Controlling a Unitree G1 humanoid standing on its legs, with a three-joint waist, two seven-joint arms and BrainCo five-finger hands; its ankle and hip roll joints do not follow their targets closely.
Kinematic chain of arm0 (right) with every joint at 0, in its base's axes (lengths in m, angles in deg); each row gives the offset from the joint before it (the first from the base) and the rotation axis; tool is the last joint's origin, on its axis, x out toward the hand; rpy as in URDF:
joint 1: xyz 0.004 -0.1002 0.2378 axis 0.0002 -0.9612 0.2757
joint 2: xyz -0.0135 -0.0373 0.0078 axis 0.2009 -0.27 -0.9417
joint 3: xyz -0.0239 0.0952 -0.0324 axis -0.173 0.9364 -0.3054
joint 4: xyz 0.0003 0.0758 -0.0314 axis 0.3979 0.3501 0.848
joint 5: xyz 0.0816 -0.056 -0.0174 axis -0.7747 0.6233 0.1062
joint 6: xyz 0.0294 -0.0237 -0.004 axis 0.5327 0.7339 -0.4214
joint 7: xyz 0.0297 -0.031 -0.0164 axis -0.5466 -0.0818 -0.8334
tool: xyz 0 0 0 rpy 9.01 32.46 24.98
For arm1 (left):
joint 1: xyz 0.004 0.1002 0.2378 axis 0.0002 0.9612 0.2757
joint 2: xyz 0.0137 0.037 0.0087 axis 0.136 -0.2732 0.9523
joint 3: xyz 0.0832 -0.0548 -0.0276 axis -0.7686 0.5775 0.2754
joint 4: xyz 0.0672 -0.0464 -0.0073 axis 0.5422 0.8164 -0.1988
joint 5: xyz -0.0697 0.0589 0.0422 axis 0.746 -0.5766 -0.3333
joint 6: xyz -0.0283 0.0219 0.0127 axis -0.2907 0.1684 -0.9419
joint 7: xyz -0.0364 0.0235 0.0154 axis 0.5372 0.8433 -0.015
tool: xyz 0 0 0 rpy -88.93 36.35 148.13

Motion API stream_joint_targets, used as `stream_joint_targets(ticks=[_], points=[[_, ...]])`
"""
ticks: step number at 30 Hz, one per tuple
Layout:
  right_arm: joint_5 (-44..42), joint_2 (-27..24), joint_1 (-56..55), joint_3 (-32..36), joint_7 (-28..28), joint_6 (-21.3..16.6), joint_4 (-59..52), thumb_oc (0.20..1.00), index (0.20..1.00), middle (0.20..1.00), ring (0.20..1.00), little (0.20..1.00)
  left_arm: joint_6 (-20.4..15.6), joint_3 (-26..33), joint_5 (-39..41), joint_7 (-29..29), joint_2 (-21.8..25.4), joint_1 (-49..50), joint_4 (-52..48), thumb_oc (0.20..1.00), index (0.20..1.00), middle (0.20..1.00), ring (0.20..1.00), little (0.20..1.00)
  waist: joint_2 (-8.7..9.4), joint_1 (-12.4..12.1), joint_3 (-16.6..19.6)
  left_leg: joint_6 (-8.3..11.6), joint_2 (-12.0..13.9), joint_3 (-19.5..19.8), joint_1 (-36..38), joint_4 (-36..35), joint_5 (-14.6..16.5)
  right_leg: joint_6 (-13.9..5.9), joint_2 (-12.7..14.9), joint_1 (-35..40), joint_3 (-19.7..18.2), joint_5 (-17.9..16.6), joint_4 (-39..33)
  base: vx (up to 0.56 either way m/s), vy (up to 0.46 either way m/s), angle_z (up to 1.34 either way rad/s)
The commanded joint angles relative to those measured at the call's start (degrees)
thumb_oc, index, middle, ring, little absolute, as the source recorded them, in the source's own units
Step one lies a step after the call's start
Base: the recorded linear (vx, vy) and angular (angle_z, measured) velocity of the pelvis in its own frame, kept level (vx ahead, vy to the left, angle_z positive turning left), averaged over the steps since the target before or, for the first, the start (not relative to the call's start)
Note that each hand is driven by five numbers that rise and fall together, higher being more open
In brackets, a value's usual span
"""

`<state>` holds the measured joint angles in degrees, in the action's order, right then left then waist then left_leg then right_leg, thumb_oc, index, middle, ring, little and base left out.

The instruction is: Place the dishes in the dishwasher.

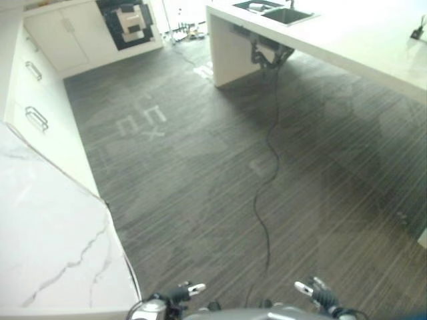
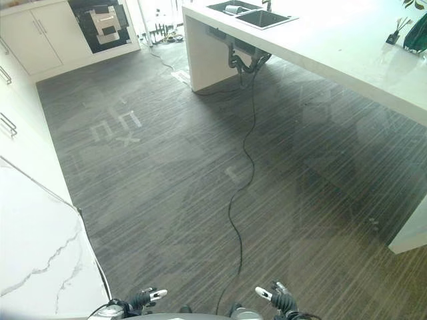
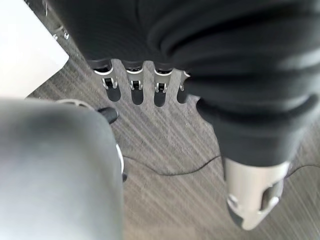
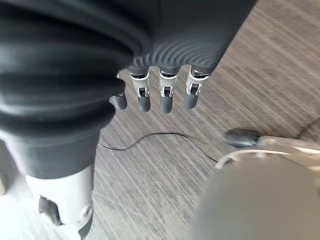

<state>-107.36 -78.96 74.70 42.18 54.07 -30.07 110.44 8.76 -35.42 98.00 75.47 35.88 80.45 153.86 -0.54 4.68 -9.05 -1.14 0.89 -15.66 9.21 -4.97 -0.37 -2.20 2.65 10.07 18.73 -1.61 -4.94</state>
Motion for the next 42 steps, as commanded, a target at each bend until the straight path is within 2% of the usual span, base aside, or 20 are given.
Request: stream_joint_targets(ticks=[1,3,6,9,13,16,17,22,29,31,32,33,34,35,36,37,38,40,41,42], points=[[-1.06,-0.14,4.16,0.95,-1.66,1.72,1.70,1.000,1.000,1.000,1.000,1.000,2.23,-1.97,0.92,5.87,-1.80,-0.81,2.12,1.000,1.000,1.000,1.000,1.000,-1.33,0.21,0.37,3.64,4.29,3.04,0.34,0.95,4.37,-4.89,3.71,-1.86,-3.07,7.86,5.28,0.00,0.001,-0.14],[-1.04,-0.20,4.57,1.17,-2.44,3.54,2.07,1.000,1.000,1.000,1.000,1.000,2.27,-2.26,3.14,5.78,-1.85,-0.76,2.04,1.000,1.000,1.000,1.000,1.000,-1.46,0.27,0.47,3.76,4.41,3.05,0.31,0.85,4.16,-4.84,3.74,-1.91,-3.04,7.82,5.16,0.00,0.008,-0.10],[-1.38,0.23,4.74,1.20,-3.11,5.96,2.81,1.000,1.000,1.000,1.000,1.000,4.82,-1.79,3.55,0.46,-2.08,-0.49,2.43,1.000,1.000,1.000,1.000,1.000,-1.64,0.16,0.23,3.82,4.52,3.08,0.14,0.96,3.89,-4.66,3.79,-1.92,-2.92,7.74,5.02,0.00,0.000,0.00],[-1.23,0.32,4.62,1.32,-2.98,6.02,3.44,1.000,1.000,1.000,1.000,1.000,6.19,-0.72,2.67,-3.58,-2.31,-0.68,3.38,1.000,1.000,1.000,1.000,1.000,-1.55,0.16,-0.01,3.85,4.71,3.00,-0.15,1.37,3.79,-4.42,3.74,-2.09,-3.14,7.77,5.11,0.00,0.000,0.00],[-2.81,-0.30,4.55,1.20,-4.97,6.33,2.66,1.000,1.000,1.000,1.000,1.000,3.65,-0.65,1.29,-8.07,-2.20,-0.83,3.59,1.000,1.000,1.000,1.000,1.000,-1.31,0.31,-0.27,3.97,5.04,2.78,-0.30,1.65,3.72,-4.36,3.55,-2.12,-3.24,7.80,5.10,-0.02,-0.026,0.00],[-3.40,-0.48,4.60,1.62,-6.07,6.60,2.82,1.000,1.000,1.000,1.000,1.000,1.55,0.35,4.76,-11.19,-1.99,-0.82,3.34,1.000,1.000,1.000,1.000,1.000,-1.31,0.31,-0.15,3.95,5.18,2.70,-0.21,1.74,3.85,-4.16,3.36,-1.98,-3.35,8.13,5.12,0.00,0.000,0.00],[-3.40,-0.48,4.60,1.62,-6.07,6.60,2.82,1.000,1.000,1.000,1.000,1.000,1.55,0.35,4.76,-11.19,-1.99,-0.82,3.34,1.000,1.000,1.000,1.000,1.000,-1.31,0.31,-0.15,3.95,5.18,2.70,-0.21,1.74,3.85,-4.16,3.36,-1.98,-3.35,8.13,5.12,-0.02,-0.045,0.00],[-7.04,-0.31,4.28,2.74,-5.70,5.51,3.22,1.000,1.000,1.000,1.000,1.000,-7.60,1.56,5.44,-10.05,-1.84,-0.34,2.34,1.000,1.000,1.000,1.000,1.000,-1.28,0.05,-0.35,4.00,5.56,2.62,-0.52,2.77,4.04,-3.76,3.05,-2.07,-3.06,8.62,5.93,-0.02,-0.074,0.01],[-6.43,-1.32,3.70,2.84,-8.63,3.42,1.73,1.000,1.000,1.000,1.000,1.000,-11.23,-0.02,6.44,-10.47,-2.33,-1.03,-0.81,1.000,1.000,1.000,1.000,1.000,-1.61,0.80,-1.28,4.24,6.68,3.71,-1.39,5.13,4.25,-2.26,0.89,-2.59,-4.93,10.13,7.43,-0.03,-0.114,0.01],[-5.60,-1.50,3.92,2.38,-8.74,3.26,0.68,1.000,1.000,1.000,1.000,1.000,-11.42,-0.20,6.57,-11.28,-2.37,-1.27,-1.28,1.000,1.000,1.000,1.000,1.000,-1.29,0.80,-1.49,4.42,6.76,4.41,-2.60,8.17,5.09,-1.70,0.45,-2.69,-5.27,10.49,7.82,0.00,-0.153,-0.03],[-5.06,-1.62,4.16,2.11,-8.74,3.35,0.27,1.000,1.000,1.000,1.000,1.000,-11.74,0.02,6.49,-11.62,-2.36,-1.37,-1.35,1.000,1.000,1.000,1.000,1.000,-0.77,0.63,-1.65,4.21,6.23,4.77,-4.01,11.83,6.42,-1.36,0.64,-2.88,-5.47,10.49,8.04,0.01,-0.193,-0.04],[-4.05,-1.71,4.75,1.67,-8.32,3.50,-0.39,1.000,1.000,1.000,1.000,1.000,-12.11,0.59,6.64,-12.00,-2.35,-1.49,-1.61,1.000,1.000,1.000,1.000,1.000,0.35,0.14,-2.24,3.33,5.18,5.44,-7.20,18.99,9.15,-0.80,1.37,-3.22,-5.98,10.26,8.69,0.04,-0.206,0.02],[-3.21,-1.82,5.15,1.65,-8.07,3.54,-0.80,1.000,1.000,1.000,1.000,1.000,-12.12,1.17,6.90,-12.23,-2.21,-1.63,-1.86,1.000,1.000,1.000,1.000,1.000,0.89,-0.31,-3.20,2.91,4.90,6.07,-10.28,25.12,9.47,-0.36,1.44,-3.08,-6.24,10.07,9.29,0.07,-0.262,-0.02],[-3.26,-2.09,5.65,1.45,-7.34,3.41,-1.27,1.000,1.000,1.000,1.000,1.000,-11.78,2.01,6.72,-12.17,-2.09,-1.88,-2.20,1.000,1.000,1.000,1.000,1.000,1.27,-1.18,-4.56,2.66,4.15,7.60,-16.07,33.48,7.89,0.56,1.05,-3.17,-6.51,9.89,10.31,0.07,-0.199,-0.15],[-3.50,-2.19,5.74,1.36,-7.19,3.39,-1.38,1.000,1.000,1.000,1.000,1.000,-11.62,2.23,6.52,-12.07,-2.03,-1.94,-2.31,1.000,1.000,1.000,1.000,1.000,1.32,-1.33,-4.62,2.63,3.83,8.00,-17.28,34.28,7.10,0.76,0.94,-3.40,-6.59,9.88,10.53,0.15,-0.147,-0.20],[-4.05,-2.60,6.20,1.28,-7.49,3.08,-1.11,1.000,1.000,1.000,1.000,1.000,-11.74,2.74,5.88,-11.47,-1.93,-1.83,-2.22,1.000,1.000,1.000,1.000,1.000,0.61,-2.12,-5.74,2.87,3.09,8.31,-21.25,34.93,3.66,1.39,-0.24,-3.00,-7.50,10.62,11.53,0.22,-0.029,-0.13],[-3.92,-2.88,6.33,1.32,-7.95,2.86,-1.06,1.000,1.000,1.000,1.000,1.000,-11.93,2.76,5.73,-11.22,-1.82,-1.60,-2.18,1.000,1.000,1.000,1.000,1.000,0.00,-2.45,-6.16,3.41,3.17,8.21,-21.86,32.59,1.41,1.56,-0.99,-2.62,-7.81,11.14,11.88,0.47,0.043,-0.15],[-4.05,-3.38,6.30,1.35,-7.80,3.39,-1.68,1.000,1.000,1.000,1.000,1.000,-10.13,2.67,5.40,-11.85,-1.43,-0.79,-1.69,1.000,1.000,1.000,1.000,1.000,-1.72,-3.42,-6.65,5.15,5.74,6.35,-21.65,17.91,-6.31,1.50,-2.83,0.12,-7.09,11.86,10.78,0.65,0.156,-0.41],[-4.73,-3.50,6.33,1.14,-7.61,3.75,-1.57,1.000,1.000,1.000,1.000,1.000,-9.63,2.67,5.33,-11.95,-1.41,-0.60,-1.08,1.000,1.000,1.000,1.000,1.000,-2.20,-3.80,-6.85,5.87,7.22,6.13,-21.67,13.07,-8.66,1.32,-3.01,1.32,-6.94,12.24,10.65,0.62,0.235,-0.56],[-5.19,-3.61,6.44,0.87,-7.60,3.97,-1.27,1.000,1.000,1.000,1.000,1.000,-9.58,2.85,5.06,-11.73,-1.51,-0.37,-0.38,1.000,1.000,1.000,1.000,1.000,-2.46,-4.08,-6.81,6.23,8.97,6.14,-21.55,9.53,-9.20,1.04,-2.65,2.13,-6.75,12.69,10.91,0.47,0.229,-0.57]])
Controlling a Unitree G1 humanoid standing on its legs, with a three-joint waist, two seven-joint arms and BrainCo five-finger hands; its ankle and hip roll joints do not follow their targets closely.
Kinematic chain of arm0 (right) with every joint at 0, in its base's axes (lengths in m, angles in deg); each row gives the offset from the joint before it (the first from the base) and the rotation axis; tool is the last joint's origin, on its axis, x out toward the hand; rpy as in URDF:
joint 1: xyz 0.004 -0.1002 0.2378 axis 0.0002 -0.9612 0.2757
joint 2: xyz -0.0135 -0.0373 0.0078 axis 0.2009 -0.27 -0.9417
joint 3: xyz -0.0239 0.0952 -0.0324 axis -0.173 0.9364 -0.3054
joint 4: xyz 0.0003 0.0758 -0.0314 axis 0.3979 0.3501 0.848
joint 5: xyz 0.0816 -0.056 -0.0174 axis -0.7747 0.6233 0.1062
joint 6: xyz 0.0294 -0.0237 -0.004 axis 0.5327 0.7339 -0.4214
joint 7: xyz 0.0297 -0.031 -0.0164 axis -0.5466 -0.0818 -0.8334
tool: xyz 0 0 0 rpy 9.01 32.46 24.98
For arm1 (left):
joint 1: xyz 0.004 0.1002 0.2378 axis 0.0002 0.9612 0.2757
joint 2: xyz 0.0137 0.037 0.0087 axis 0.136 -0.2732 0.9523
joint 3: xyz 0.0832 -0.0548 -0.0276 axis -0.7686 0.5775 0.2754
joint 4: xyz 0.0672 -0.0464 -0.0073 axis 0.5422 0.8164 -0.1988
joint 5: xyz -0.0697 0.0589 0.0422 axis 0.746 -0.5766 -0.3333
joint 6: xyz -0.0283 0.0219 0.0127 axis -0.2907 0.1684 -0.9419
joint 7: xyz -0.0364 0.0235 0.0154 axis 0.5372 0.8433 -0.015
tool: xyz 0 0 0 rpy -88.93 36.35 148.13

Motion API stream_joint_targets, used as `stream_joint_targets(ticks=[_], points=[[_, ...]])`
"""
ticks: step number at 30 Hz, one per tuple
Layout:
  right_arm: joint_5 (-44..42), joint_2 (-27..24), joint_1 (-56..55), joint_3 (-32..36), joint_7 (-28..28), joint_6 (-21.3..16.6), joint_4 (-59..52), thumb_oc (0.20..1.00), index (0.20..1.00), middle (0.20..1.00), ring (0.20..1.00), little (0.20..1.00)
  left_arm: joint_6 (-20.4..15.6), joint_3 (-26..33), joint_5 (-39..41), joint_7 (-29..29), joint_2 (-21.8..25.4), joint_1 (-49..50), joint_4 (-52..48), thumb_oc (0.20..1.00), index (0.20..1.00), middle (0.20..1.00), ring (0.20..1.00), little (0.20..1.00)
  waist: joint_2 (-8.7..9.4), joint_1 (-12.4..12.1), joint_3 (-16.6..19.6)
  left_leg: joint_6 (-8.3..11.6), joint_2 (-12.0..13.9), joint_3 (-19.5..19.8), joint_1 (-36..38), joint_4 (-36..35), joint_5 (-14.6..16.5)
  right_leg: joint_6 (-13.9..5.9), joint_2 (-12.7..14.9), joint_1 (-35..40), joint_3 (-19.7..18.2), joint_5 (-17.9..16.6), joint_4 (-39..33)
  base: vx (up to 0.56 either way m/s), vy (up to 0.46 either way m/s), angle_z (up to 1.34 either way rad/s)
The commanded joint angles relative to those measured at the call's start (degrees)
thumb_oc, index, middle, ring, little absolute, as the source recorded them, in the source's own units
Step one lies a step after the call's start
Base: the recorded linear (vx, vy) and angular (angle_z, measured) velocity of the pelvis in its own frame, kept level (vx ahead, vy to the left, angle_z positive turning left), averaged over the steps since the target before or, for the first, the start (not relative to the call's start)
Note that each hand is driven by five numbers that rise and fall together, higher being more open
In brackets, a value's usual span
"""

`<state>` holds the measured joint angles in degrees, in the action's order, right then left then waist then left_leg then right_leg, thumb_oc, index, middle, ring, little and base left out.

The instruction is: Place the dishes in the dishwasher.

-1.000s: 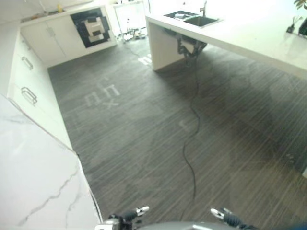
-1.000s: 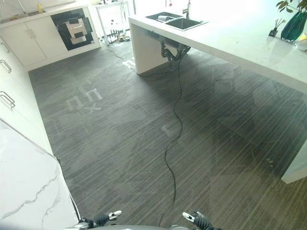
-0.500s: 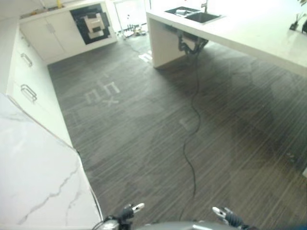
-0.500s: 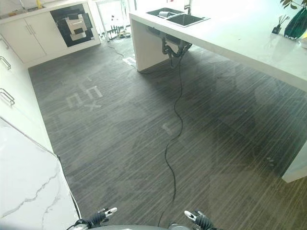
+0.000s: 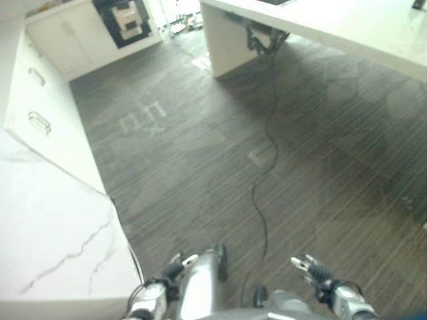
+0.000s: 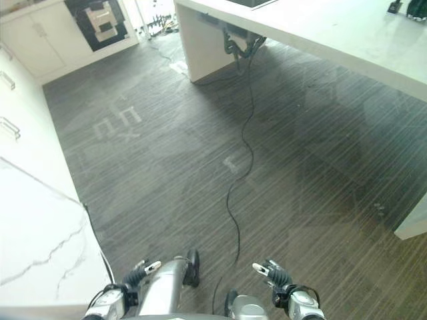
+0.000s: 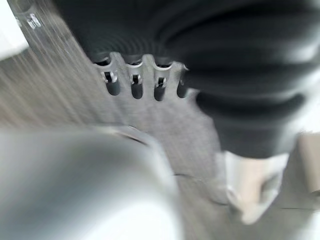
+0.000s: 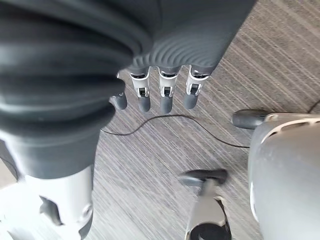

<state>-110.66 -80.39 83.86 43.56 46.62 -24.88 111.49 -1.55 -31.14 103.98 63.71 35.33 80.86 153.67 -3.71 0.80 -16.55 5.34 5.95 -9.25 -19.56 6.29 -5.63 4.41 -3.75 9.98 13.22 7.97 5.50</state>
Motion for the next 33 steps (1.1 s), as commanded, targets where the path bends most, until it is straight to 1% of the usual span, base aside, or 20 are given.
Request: stream_joint_targets(ticks=[1,2,4,6,9,10,12,13,14,15,16,18,20,21,22,23,25,26,28,33], points=[[-1.89,-2.22,-2.71,-0.64,-0.20,-1.22,-2.23,1.000,1.000,1.000,1.000,1.000,0.72,-1.36,-0.98,0.13,-1.02,-0.66,0.06,1.000,1.000,1.000,1.000,1.000,0.73,-0.20,0.58,-0.17,4.50,-0.31,7.60,-2.60,-3.97,-5.73,4.12,2.61,-1.10,3.54,0.86,0.54,0.306,-0.46],[-0.95,-2.03,-2.95,-0.76,-0.02,-1.83,-2.31,1.000,1.000,1.000,1.000,1.000,1.43,-0.73,-1.07,0.53,-1.00,-0.58,0.33,1.000,1.000,1.000,1.000,1.000,0.50,0.41,1.01,-0.15,6.29,-3.29,9.07,-2.94,-3.39,-6.51,4.90,2.89,-0.16,5.04,2.56,0.39,0.235,-0.26],[-0.95,-1.75,-3.02,-0.84,0.84,-1.67,-2.37,1.000,1.000,1.000,1.000,1.000,2.04,-0.37,-1.52,0.75,-0.97,-0.71,0.43,1.000,1.000,1.000,1.000,1.000,0.59,0.76,1.27,-0.37,6.92,-5.29,9.72,-2.94,-3.29,-6.72,5.38,3.32,0.35,6.16,3.55,0.41,0.240,0.01],[-1.46,-1.09,-3.75,-0.57,1.70,-1.47,-1.50,1.000,1.000,1.000,1.000,1.000,2.10,0.07,-2.03,0.61,-0.96,-0.39,1.13,1.000,1.000,1.000,1.000,1.000,1.33,0.21,1.83,-0.50,5.61,-4.51,8.68,-0.15,-1.45,-6.92,5.79,5.71,-0.38,10.48,6.02,0.53,0.255,0.15],[0.44,-0.77,-4.89,0.79,1.63,-3.08,-1.63,1.000,1.000,1.000,1.000,1.000,1.96,0.06,-3.43,1.00,-0.16,-0.59,0.28,1.000,1.000,1.000,1.000,1.000,1.97,-0.23,3.16,-3.34,3.29,-7.31,9.72,-1.03,1.05,-8.43,6.32,6.97,0.07,12.29,8.39,0.37,0.302,-0.04],[0.42,-0.80,-5.16,1.49,1.98,-3.52,-1.98,1.000,1.000,1.000,1.000,1.000,2.16,-0.30,-3.40,0.99,0.36,-1.06,0.01,1.000,1.000,1.000,1.000,1.000,3.00,0.05,3.67,-4.12,0.96,-7.65,10.66,-1.72,2.81,-9.76,8.03,6.79,0.38,13.17,13.18,0.37,0.425,0.01],[-1.12,-0.88,-5.34,2.16,2.45,-2.98,-3.78,1.000,1.000,1.000,1.000,1.000,1.95,-1.19,-3.36,0.72,1.08,-2.25,0.05,1.000,1.000,1.000,1.000,1.000,3.81,0.56,4.30,-7.08,-2.30,-7.57,11.49,-3.40,5.23,-13.11,9.76,2.06,-1.16,6.57,25.90,0.24,0.364,0.05],[-1.35,-0.70,-5.53,2.10,3.16,-2.67,-4.91,1.000,1.000,1.000,1.000,1.000,2.14,-1.71,-2.73,0.13,1.51,-2.95,-0.06,1.000,1.000,1.000,1.000,1.000,3.27,0.73,4.38,-8.65,-2.60,-7.22,11.94,-4.33,5.71,-14.96,9.22,-2.48,-3.10,0.44,32.68,0.10,0.225,0.21],[-1.58,-0.65,-5.67,1.92,3.52,-2.53,-5.41,1.000,1.000,1.000,1.000,1.000,2.41,-2.11,-1.84,-0.47,1.80,-3.43,-0.10,1.000,1.000,1.000,1.000,1.000,3.05,0.96,4.27,-9.49,-3.42,-5.95,12.94,-5.27,6.40,-15.77,9.72,-5.61,-4.17,-1.87,38.03,0.11,0.211,0.35],[-1.68,-0.70,-5.84,1.54,3.70,-2.78,-5.62,1.000,1.000,1.000,1.000,1.000,2.99,-2.54,-0.76,-1.06,1.97,-4.19,-0.13,1.000,1.000,1.000,1.000,1.000,2.47,1.08,3.87,-10.06,-4.17,-4.47,14.19,-5.78,7.24,-14.70,11.79,-8.49,-3.75,-2.70,41.81,0.13,0.147,0.30],[-1.69,-0.87,-5.90,1.23,3.90,-3.09,-5.91,1.000,1.000,1.000,1.000,1.000,3.48,-2.63,-0.63,-1.24,1.94,-4.58,-0.24,1.000,1.000,1.000,1.000,1.000,1.79,1.07,3.38,-10.13,-4.41,-3.65,15.28,-5.98,7.67,-13.53,14.38,-10.53,-3.13,-3.04,42.38,0.12,0.070,0.23],[-2.83,-0.95,-5.40,0.94,4.60,-2.88,-6.53,1.000,1.000,1.000,1.000,1.000,3.44,-3.02,-1.60,-1.07,1.97,-4.91,-0.40,1.000,1.000,1.000,1.000,1.000,0.98,1.32,2.25,-9.69,-4.27,-2.82,16.95,-6.37,7.96,-12.58,15.61,-12.13,-2.77,-1.82,38.05,0.08,-0.091,0.49],[-4.70,-1.08,-4.69,1.08,5.05,-2.40,-6.98,1.000,1.000,1.000,1.000,1.000,3.42,-3.56,-2.77,-0.66,2.27,-5.62,-0.05,1.000,1.000,1.000,1.000,1.000,1.25,2.88,0.62,-8.09,-4.36,-1.82,20.13,-7.85,8.08,-12.57,14.30,-13.78,-1.71,-0.11,19.77,0.09,-0.237,0.66],[-4.80,-1.11,-4.50,1.30,4.52,-2.35,-6.55,1.000,1.000,1.000,1.000,1.000,3.43,-3.67,-2.69,-0.87,2.22,-5.92,0.38,1.000,1.000,1.000,1.000,1.000,1.63,3.44,0.62,-7.72,-4.38,-1.26,20.79,-8.15,8.53,-12.84,13.87,-14.86,-2.00,-1.47,12.61,0.15,-0.218,0.63],[-4.89,-1.02,-4.37,1.39,3.92,-2.50,-5.84,1.000,1.000,1.000,1.000,1.000,3.61,-3.71,-2.83,-0.94,2.20,-6.35,1.14,1.000,1.000,1.000,1.000,1.000,2.38,4.39,0.71,-7.77,-5.01,0.14,21.91,-8.62,10.09,-13.68,13.69,-16.63,-4.20,-3.96,7.26,0.21,-0.193,0.69],[-4.13,-0.79,-4.61,1.51,3.60,-2.73,-5.41,1.000,1.000,1.000,1.000,1.000,3.58,-3.81,-3.08,-0.67,2.08,-6.26,1.82,1.000,1.000,1.000,1.000,1.000,2.93,5.04,0.89,-7.89,-5.63,1.17,23.01,-8.79,11.59,-14.42,14.06,-17.94,-5.55,-6.48,4.84,0.26,-0.152,0.78],[-1.95,-0.51,-5.02,1.57,3.69,-3.66,-5.28,1.000,1.000,1.000,1.000,1.000,3.71,-3.82,-3.37,-0.33,2.00,-5.66,2.22,1.000,1.000,1.000,1.000,1.000,3.37,5.52,0.98,-7.94,-6.17,1.73,24.61,-9.00,13.05,-15.18,14.18,-18.82,-5.59,-8.61,3.05,0.26,-0.096,0.89],[-1.71,-0.04,-5.17,1.54,4.06,-3.52,-5.36,1.000,1.000,1.000,1.000,1.000,3.85,-3.65,-4.19,-0.36,1.92,-4.81,2.35,1.000,1.000,1.000,1.000,1.000,3.75,5.38,1.11,-7.91,-6.56,1.36,26.05,-9.03,14.10,-15.69,14.06,-19.62,-3.60,-9.70,2.62,0.31,-0.142,0.60],[-2.28,0.64,-5.28,1.40,4.56,-3.30,-5.06,1.000,1.000,1.000,1.000,1.000,4.52,-3.73,-5.55,-0.73,1.89,-3.87,2.57,1.000,1.000,1.000,1.000,1.000,4.26,5.01,1.53,-8.25,-7.14,0.87,27.42,-8.60,15.15,-15.40,13.26,-19.73,-0.65,-9.00,3.47,0.26,-0.182,0.05],[-3.40,0.60,-5.64,1.26,5.56,-3.39,-3.57,1.000,1.000,1.000,1.000,1.000,6.74,-3.09,-3.66,0.20,1.53,-4.17,2.88,1.000,1.000,1.000,1.000,1.000,4.29,6.26,2.89,-8.55,-7.26,1.28,28.18,-4.56,17.40,-13.34,11.67,-17.63,-1.80,-6.51,3.35,0.23,-0.238,0.48]])
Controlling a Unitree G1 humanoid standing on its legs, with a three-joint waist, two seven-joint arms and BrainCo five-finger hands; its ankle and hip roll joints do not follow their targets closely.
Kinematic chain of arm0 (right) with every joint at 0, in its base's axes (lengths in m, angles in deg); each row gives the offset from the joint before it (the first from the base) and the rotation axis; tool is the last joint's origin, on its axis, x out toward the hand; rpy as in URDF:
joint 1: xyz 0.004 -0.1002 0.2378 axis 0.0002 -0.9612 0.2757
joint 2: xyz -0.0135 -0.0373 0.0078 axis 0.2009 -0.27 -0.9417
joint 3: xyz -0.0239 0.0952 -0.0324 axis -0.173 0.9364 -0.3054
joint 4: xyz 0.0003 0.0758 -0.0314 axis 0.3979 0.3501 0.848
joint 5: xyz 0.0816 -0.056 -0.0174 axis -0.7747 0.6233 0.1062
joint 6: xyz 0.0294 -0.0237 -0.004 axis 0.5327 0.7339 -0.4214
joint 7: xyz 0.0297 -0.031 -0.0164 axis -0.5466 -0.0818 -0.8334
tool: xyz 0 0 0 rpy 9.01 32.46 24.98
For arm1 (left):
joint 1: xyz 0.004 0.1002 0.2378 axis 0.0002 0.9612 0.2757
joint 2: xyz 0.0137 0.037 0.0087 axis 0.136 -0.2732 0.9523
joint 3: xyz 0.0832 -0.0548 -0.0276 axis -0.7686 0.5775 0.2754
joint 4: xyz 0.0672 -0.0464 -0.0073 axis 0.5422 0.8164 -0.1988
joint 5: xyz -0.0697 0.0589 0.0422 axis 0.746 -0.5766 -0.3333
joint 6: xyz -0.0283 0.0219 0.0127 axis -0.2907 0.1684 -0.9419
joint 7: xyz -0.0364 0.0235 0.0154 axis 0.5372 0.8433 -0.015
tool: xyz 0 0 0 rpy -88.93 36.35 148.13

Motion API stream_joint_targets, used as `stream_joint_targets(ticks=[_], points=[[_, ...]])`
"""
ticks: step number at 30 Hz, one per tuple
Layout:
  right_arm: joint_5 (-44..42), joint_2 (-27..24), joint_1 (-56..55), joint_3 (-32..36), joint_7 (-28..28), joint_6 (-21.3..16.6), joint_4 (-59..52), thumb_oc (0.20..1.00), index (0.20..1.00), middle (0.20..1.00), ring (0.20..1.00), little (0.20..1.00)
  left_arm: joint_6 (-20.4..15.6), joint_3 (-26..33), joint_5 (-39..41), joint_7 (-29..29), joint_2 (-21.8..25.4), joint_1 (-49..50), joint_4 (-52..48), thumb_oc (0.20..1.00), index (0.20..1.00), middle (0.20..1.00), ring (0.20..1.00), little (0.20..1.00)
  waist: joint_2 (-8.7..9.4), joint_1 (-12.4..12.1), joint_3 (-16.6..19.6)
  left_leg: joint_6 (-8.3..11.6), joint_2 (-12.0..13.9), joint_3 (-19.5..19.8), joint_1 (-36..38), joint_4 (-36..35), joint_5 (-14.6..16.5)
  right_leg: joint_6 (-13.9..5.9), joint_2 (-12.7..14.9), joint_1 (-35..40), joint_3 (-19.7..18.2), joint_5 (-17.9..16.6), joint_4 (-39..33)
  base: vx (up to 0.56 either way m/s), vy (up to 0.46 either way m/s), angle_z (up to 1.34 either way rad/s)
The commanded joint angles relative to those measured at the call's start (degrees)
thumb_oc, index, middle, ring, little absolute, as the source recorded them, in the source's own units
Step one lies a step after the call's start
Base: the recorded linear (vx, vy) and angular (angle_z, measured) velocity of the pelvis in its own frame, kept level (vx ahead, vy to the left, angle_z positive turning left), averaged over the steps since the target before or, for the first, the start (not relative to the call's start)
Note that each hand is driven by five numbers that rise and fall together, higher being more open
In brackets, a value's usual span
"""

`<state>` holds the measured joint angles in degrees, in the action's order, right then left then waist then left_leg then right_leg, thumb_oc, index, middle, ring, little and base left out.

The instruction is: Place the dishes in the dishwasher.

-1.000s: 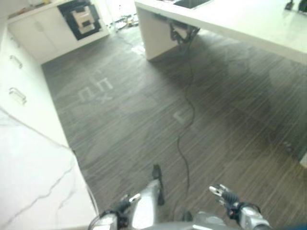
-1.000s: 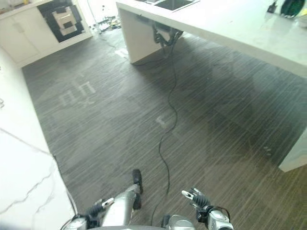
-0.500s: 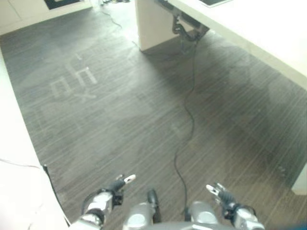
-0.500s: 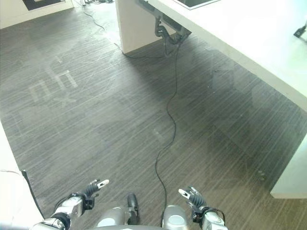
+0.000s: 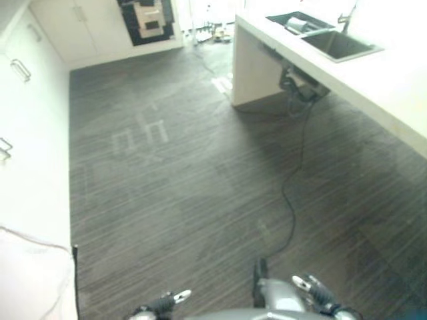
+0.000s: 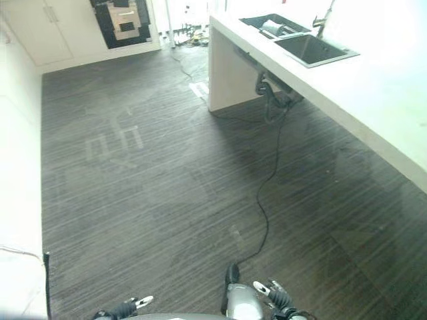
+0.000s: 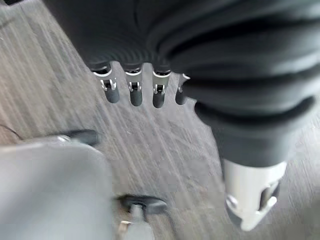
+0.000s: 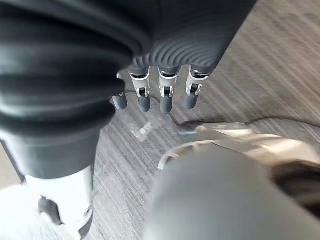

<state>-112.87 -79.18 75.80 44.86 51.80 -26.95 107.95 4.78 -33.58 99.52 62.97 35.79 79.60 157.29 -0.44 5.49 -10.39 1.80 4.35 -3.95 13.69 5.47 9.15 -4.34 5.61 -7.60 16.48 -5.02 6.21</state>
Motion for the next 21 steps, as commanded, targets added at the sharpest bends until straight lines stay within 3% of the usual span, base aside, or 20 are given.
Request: stream_joint_targets(ticks=[1,6,7,8,9,10,11,13,16,18,21], points=[[-0.85,-0.69,2.47,-0.04,0.25,-1.47,0.17,1.000,1.000,1.000,1.000,1.000,0.27,-0.36,1.16,1.31,0.88,-2.71,-0.67,1.000,1.000,1.000,1.000,1.000,0.93,1.64,-3.04,-4.86,-5.43,-4.21,-4.90,-2.90,3.00,-4.16,2.01,0.37,-4.93,6.99,2.70,0.28,-0.301,0.40],[-0.94,-1.72,2.93,-0.03,0.65,-1.19,-0.44,1.000,1.000,1.000,1.000,1.000,1.22,1.37,4.67,0.82,-0.49,-2.46,-1.14,1.000,1.000,1.000,1.000,1.000,0.80,2.34,-1.63,-3.18,-4.54,-5.27,-5.37,7.65,5.86,-0.14,-0.03,3.17,-4.42,9.74,2.59,0.20,-0.241,0.03],[-0.43,-2.30,2.92,0.11,0.47,-1.47,-0.32,1.000,1.000,1.000,1.000,1.000,0.79,2.04,4.58,0.89,-0.90,-2.36,-1.21,1.000,1.000,1.000,1.000,1.000,0.83,2.14,-1.62,-2.06,-4.34,-4.60,-7.89,15.54,3.32,1.17,-0.63,4.39,-4.86,10.60,2.09,0.15,-0.212,-0.01],[-0.16,-2.47,2.93,0.16,0.50,-1.48,-0.32,1.000,1.000,1.000,1.000,1.000,0.68,2.30,4.55,0.88,-1.04,-2.27,-1.30,1.000,1.000,1.000,1.000,1.000,0.91,1.97,-1.67,-1.74,-4.48,-4.26,-9.45,18.92,2.31,1.71,-0.84,4.90,-5.11,10.94,1.94,0.17,-0.221,0.02],[0.02,-2.83,2.75,0.30,0.88,-1.38,-0.29,1.000,1.000,1.000,1.000,1.000,0.91,2.88,4.98,0.60,-1.18,-2.15,-1.66,1.000,1.000,1.000,1.000,1.000,1.10,1.19,-2.44,-1.70,-4.30,-3.02,-15.48,26.15,0.45,2.78,-1.46,6.81,-5.97,11.56,1.70,0.15,-0.140,-0.03],[-0.20,-3.00,2.63,0.31,1.10,-1.37,-0.18,1.000,1.000,1.000,1.000,1.000,1.14,3.18,5.30,0.64,-1.14,-2.10,-1.83,1.000,1.000,1.000,1.000,1.000,1.35,0.79,-2.75,-2.21,-4.43,-2.73,-18.28,26.59,-0.07,2.91,-1.53,7.76,-6.61,11.82,1.63,0.20,-0.078,-0.12],[-0.26,-3.26,2.72,0.46,1.04,-1.33,0.13,1.000,1.000,1.000,1.000,1.000,1.10,3.49,5.40,1.03,-1.10,-1.95,-1.96,1.000,1.000,1.000,1.000,1.000,1.13,0.45,-3.38,-2.54,-3.87,-3.03,-18.71,23.76,-0.49,2.82,-2.01,8.98,-7.41,12.44,1.72,0.24,0.047,-0.17],[0.54,-3.68,2.73,0.86,0.86,-0.89,0.29,1.000,1.000,1.000,1.000,1.000,1.04,3.55,5.44,1.06,-0.94,-1.71,-2.20,1.000,1.000,1.000,1.000,1.000,0.55,0.33,-4.13,-1.72,-0.81,-3.53,-18.08,14.20,-4.15,2.36,-2.82,10.72,-8.09,13.65,1.46,0.32,0.168,-0.59],[-1.06,-3.97,2.75,0.73,0.98,-0.56,1.33,1.000,1.000,1.000,1.000,1.000,1.82,4.11,4.53,0.37,-0.67,-1.44,-1.76,1.000,1.000,1.000,1.000,1.000,-0.25,-0.87,-5.19,1.40,4.83,0.18,-18.81,0.87,-11.20,1.44,-3.31,14.19,-9.88,15.15,-0.04,0.39,0.277,-0.74],[-2.15,-4.36,2.31,1.53,1.42,0.69,1.68,1.000,1.000,1.000,1.000,1.000,1.95,4.18,1.00,0.32,-0.56,-1.59,-1.24,1.000,1.000,1.000,1.000,1.000,-0.31,-0.64,-5.28,1.95,8.16,-0.94,-18.08,-0.96,-11.75,0.72,-1.93,15.14,-9.30,16.03,0.33,0.44,0.397,-0.71],[-2.28,-3.53,1.96,2.72,3.13,1.07,2.28,1.000,1.000,1.000,1.000,1.000,2.71,4.08,0.09,0.09,-0.65,-2.10,-0.94,1.000,1.000,1.000,1.000,1.000,-0.94,0.19,-4.78,1.82,8.37,-4.17,-16.35,-1.50,-10.63,-0.29,-0.25,14.75,-7.58,17.22,2.57,0.35,0.387,-0.46]])
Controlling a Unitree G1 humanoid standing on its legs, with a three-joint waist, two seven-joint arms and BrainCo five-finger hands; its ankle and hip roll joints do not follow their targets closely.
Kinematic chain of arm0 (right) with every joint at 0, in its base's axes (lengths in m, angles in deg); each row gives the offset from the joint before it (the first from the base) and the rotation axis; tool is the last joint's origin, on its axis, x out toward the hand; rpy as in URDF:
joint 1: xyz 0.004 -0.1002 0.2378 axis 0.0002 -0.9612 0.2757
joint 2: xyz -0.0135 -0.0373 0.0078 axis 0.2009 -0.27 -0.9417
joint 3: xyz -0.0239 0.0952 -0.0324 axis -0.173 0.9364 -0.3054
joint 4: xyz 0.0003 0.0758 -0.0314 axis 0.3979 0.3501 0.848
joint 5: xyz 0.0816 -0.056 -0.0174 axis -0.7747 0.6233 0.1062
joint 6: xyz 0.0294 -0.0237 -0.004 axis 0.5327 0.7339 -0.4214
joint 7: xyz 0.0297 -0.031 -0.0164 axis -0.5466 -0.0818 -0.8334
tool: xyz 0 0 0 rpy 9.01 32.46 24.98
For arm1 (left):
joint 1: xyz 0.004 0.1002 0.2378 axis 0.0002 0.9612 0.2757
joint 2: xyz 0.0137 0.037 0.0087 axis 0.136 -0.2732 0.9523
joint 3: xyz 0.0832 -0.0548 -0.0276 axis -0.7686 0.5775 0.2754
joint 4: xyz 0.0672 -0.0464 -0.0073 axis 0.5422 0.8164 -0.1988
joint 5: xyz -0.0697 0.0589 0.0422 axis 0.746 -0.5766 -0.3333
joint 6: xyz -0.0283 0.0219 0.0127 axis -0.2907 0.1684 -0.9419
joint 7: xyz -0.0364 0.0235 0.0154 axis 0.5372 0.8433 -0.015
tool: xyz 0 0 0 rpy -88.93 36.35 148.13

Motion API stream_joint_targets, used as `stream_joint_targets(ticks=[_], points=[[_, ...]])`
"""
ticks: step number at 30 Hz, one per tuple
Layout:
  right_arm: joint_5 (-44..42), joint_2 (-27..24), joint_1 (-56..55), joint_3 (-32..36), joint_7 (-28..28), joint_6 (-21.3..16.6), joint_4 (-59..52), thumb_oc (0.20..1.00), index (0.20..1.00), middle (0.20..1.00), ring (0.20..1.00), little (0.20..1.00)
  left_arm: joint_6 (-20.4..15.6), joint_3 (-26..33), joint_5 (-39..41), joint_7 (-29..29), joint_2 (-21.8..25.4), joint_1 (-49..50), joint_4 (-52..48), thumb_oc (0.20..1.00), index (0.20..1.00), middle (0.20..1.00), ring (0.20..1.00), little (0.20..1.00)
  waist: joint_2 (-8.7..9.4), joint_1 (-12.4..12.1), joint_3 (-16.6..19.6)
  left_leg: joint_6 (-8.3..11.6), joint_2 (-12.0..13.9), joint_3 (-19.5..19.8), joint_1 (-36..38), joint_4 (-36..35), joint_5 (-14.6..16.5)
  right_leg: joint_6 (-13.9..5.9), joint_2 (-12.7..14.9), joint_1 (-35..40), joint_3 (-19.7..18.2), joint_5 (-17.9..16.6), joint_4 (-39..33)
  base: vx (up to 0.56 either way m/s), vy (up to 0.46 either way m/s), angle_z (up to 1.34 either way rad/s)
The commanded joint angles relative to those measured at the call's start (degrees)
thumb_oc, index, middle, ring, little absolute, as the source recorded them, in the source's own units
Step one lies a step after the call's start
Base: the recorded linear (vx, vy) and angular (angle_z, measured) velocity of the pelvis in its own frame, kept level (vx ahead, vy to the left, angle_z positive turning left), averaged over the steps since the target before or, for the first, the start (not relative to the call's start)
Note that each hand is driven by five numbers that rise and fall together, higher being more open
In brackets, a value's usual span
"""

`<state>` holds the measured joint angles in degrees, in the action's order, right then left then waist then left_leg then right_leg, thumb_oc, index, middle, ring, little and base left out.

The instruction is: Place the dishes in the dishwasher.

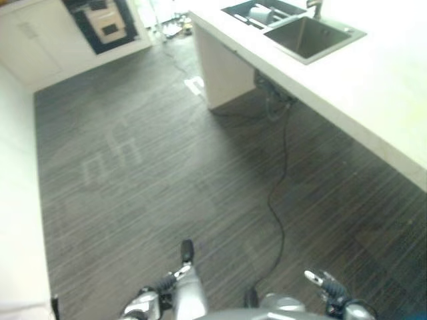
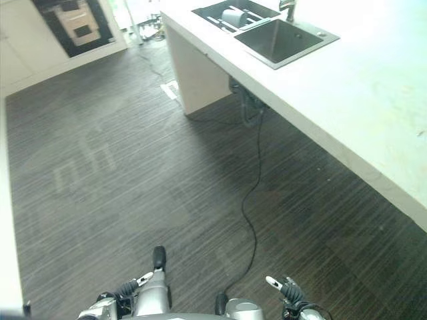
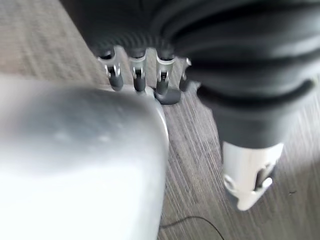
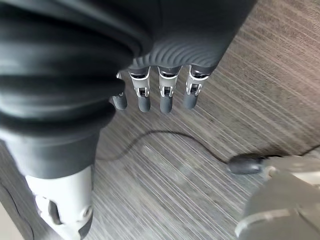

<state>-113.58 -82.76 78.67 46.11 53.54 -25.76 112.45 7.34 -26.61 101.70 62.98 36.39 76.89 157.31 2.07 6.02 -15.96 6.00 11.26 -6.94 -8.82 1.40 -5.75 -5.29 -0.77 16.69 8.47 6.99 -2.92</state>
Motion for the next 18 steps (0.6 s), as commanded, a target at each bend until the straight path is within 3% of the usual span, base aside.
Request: stream_joint_targets(ticks=[1,5,7,8,10,12,13,14,16,18], points=[[-4.97,0.70,-1.06,2.43,3.31,-0.12,-1.66,1.000,1.000,1.000,1.000,1.000,-0.18,-3.37,-3.50,-1.17,-1.12,0.02,-0.60,1.000,1.000,1.000,1.000,1.000,-3.53,-0.27,1.18,-2.62,0.70,-1.45,6.45,2.77,5.06,-0.17,7.18,-9.89,1.00,5.62,13.30,0.42,0.441,0.06],[-9.69,1.51,-1.72,6.23,2.58,0.97,-1.24,1.000,1.000,1.000,1.000,1.000,-0.90,-6.23,-4.14,-3.32,-0.44,-1.54,-0.65,1.000,1.000,1.000,1.000,1.000,-3.95,-0.46,2.01,-5.46,-3.52,-2.14,6.17,2.97,7.82,-1.54,9.02,-12.74,1.33,7.92,20.94,0.33,0.445,0.48],[-10.60,2.10,-1.54,7.18,1.19,-0.12,-2.53,1.000,1.000,1.000,1.000,1.000,0.89,-7.62,-4.56,-4.40,-0.02,-1.75,-0.61,1.000,1.000,1.000,1.000,1.000,-3.76,-0.98,1.80,-8.06,-5.02,-6.68,7.28,2.39,9.94,-3.12,12.06,-18.13,4.80,6.00,34.64,0.18,0.417,0.20],[-9.83,2.20,-1.23,7.05,0.92,-0.29,-2.62,1.000,1.000,1.000,1.000,1.000,1.35,-7.84,-4.67,-5.08,0.18,-1.66,-0.53,1.000,1.000,1.000,1.000,1.000,-3.65,-1.28,1.64,-8.32,-5.06,-7.88,7.57,2.37,10.40,-3.21,12.97,-18.74,5.85,5.24,35.96,0.10,0.212,-0.60],[-9.62,2.60,-0.46,6.38,1.22,-0.89,-2.47,1.000,1.000,1.000,1.000,1.000,3.18,-8.37,-4.97,-5.86,0.63,-1.86,-0.24,1.000,1.000,1.000,1.000,1.000,-3.24,-1.37,1.02,-8.30,-5.31,-9.10,8.49,2.49,11.34,-3.17,12.45,-19.91,7.14,4.51,33.27,0.12,0.053,-0.71],[-11.12,2.32,-0.44,5.96,1.68,-1.45,-2.62,1.000,1.000,1.000,1.000,1.000,4.02,-8.95,-6.13,-4.00,0.79,-2.24,0.35,1.000,1.000,1.000,1.000,1.000,-2.54,-0.29,0.28,-7.65,-6.41,-8.59,9.67,2.11,11.63,-2.61,10.52,-20.82,6.46,3.21,23.74,0.20,-0.051,-0.16],[-11.53,2.11,-0.39,5.93,1.46,-1.67,-2.58,1.000,1.000,1.000,1.000,1.000,4.09,-9.21,-5.82,-3.08,0.74,-2.27,0.52,1.000,1.000,1.000,1.000,1.000,-2.09,0.19,0.10,-7.55,-6.93,-8.58,10.02,1.76,11.87,-2.84,10.63,-21.12,6.09,1.56,19.49,0.23,-0.106,0.23],[-10.52,2.05,-0.20,6.26,0.97,-1.92,-2.43,1.000,1.000,1.000,1.000,1.000,4.00,-9.49,-5.46,-1.53,0.53,-2.11,0.60,1.000,1.000,1.000,1.000,1.000,-1.14,1.01,0.20,-7.65,-8.09,-8.84,10.86,0.81,12.83,-4.48,11.91,-23.63,5.05,-3.90,14.01,0.26,-0.112,0.44],[-9.27,2.27,-0.31,6.96,0.74,-1.33,-2.66,1.000,1.000,1.000,1.000,1.000,3.00,-10.30,-5.41,0.51,0.43,-1.97,0.03,1.000,1.000,1.000,1.000,1.000,-0.50,2.19,-0.14,-7.88,-9.06,-9.21,12.90,-0.29,14.70,-6.51,13.74,-26.57,3.64,-9.65,10.35,0.33,-0.137,0.53],[-7.64,2.69,-1.21,7.27,0.26,-0.85,-2.98,1.000,1.000,1.000,1.000,1.000,2.36,-11.36,-6.32,2.54,0.19,-1.78,-0.73,1.000,1.000,1.000,1.000,1.000,-0.37,2.89,-0.12,-8.33,-9.36,-9.03,14.04,0.23,16.17,-7.03,13.77,-27.45,2.65,-10.45,10.01,0.37,-0.207,0.47]])
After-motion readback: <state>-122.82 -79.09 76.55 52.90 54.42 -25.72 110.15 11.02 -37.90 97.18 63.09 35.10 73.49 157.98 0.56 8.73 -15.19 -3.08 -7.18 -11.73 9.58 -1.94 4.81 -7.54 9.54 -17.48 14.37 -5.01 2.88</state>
